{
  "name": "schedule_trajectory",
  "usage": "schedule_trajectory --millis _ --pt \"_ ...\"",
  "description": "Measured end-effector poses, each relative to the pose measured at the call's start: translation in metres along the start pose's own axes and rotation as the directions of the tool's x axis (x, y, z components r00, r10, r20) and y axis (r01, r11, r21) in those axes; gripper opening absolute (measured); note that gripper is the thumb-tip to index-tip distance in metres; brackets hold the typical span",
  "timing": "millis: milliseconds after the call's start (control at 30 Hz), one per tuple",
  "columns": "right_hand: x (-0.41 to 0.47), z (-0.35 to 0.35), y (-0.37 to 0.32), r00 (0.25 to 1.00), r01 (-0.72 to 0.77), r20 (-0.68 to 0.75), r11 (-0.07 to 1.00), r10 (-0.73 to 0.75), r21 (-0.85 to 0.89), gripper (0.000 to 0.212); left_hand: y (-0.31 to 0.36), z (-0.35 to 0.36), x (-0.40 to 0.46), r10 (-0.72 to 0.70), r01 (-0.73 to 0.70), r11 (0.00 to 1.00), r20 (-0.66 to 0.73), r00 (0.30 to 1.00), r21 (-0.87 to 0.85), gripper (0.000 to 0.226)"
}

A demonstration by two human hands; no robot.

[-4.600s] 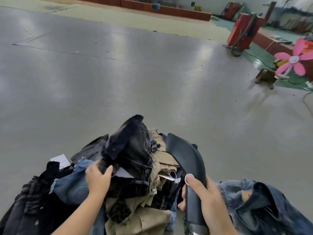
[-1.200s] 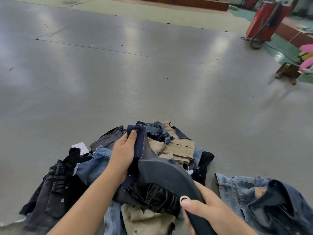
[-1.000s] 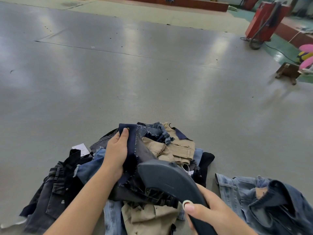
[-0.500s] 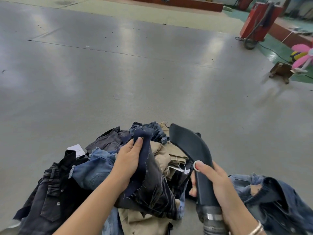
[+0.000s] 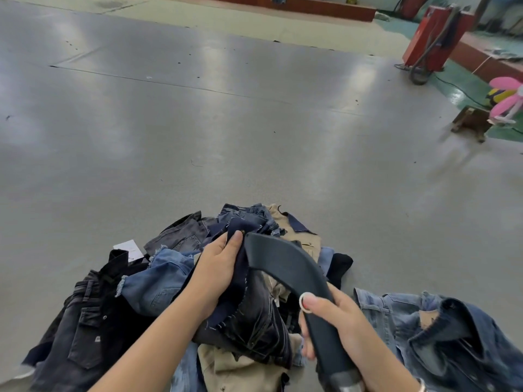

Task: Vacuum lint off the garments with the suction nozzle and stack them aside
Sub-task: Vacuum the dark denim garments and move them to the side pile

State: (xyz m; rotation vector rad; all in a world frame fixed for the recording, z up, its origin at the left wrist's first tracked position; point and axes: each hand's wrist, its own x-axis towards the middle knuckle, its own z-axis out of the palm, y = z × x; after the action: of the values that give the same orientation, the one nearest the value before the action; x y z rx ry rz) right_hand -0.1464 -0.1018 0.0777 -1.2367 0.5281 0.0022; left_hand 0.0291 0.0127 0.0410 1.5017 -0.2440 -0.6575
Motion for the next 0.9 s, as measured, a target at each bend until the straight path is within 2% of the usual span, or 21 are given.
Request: schedule_trajectory --millis 100,167,267,333,400,467,633,733,767,833,900 --pt "0.005 -0.006 -0.002 0.994 0.024 -0.108 0.998 -0.018 0.060 0.039 0.001 0.000 -0.001 -0.009 0.009 1.000 -0.002 1.000 0.005 0.031" --pt "0.002 -0.009 -0.005 0.991 0.030 -0.129 0.998 -0.022 0.060 0.037 0.002 -0.004 0.001 -0.016 0.016 1.000 -0.035 0.999 0.001 0.031" --pt "-0.008 -0.010 -0.005 1.000 0.009 0.016 1.000 -0.009 -0.011 0.031 0.007 -0.012 0.007 -0.044 0.040 0.999 -0.112 0.993 -0.035 0.028" --pt "-0.014 -0.005 -0.001 0.990 -0.025 0.135 0.997 0.034 -0.072 0.040 0.008 -0.015 0.010 -0.048 0.044 0.998 -0.132 0.990 -0.035 0.027" --pt "-0.014 0.000 0.005 0.984 -0.018 0.174 0.987 0.046 -0.161 0.054 0.007 -0.016 0.011 -0.028 0.026 1.000 -0.124 0.992 -0.011 0.027" --pt "-0.011 0.003 0.005 0.984 -0.020 0.171 0.988 0.046 -0.154 0.053 0.005 -0.014 0.009 -0.007 0.008 1.000 -0.092 0.996 0.013 0.027" --pt "-0.001 -0.002 0.000 0.998 -0.012 0.061 1.000 0.013 -0.027 0.029 0.000 -0.004 0.001 -0.002 0.001 1.000 0.030 1.000 0.008 0.028" --pt "0.006 -0.006 0.000 0.998 0.012 -0.061 0.999 -0.010 0.035 0.040 0.000 -0.001 -0.001 -0.017 0.017 1.000 0.079 0.997 -0.002 0.027" --pt "0.007 -0.008 -0.001 0.993 0.022 -0.116 0.998 -0.015 0.054 0.042 0.000 0.000 -0.002 -0.015 0.015 1.000 0.083 0.996 0.004 0.027" --pt "0.007 -0.014 -0.004 0.982 0.047 -0.188 0.997 -0.034 0.067 0.033 0.001 -0.002 -0.002 -0.019 0.019 1.000 0.049 0.999 0.004 0.028" --pt "0.003 -0.017 -0.006 0.982 0.052 -0.184 0.997 -0.040 0.061 0.031 0.004 -0.006 0.001 -0.033 0.032 0.999 -0.033 0.999 -0.031 0.028"
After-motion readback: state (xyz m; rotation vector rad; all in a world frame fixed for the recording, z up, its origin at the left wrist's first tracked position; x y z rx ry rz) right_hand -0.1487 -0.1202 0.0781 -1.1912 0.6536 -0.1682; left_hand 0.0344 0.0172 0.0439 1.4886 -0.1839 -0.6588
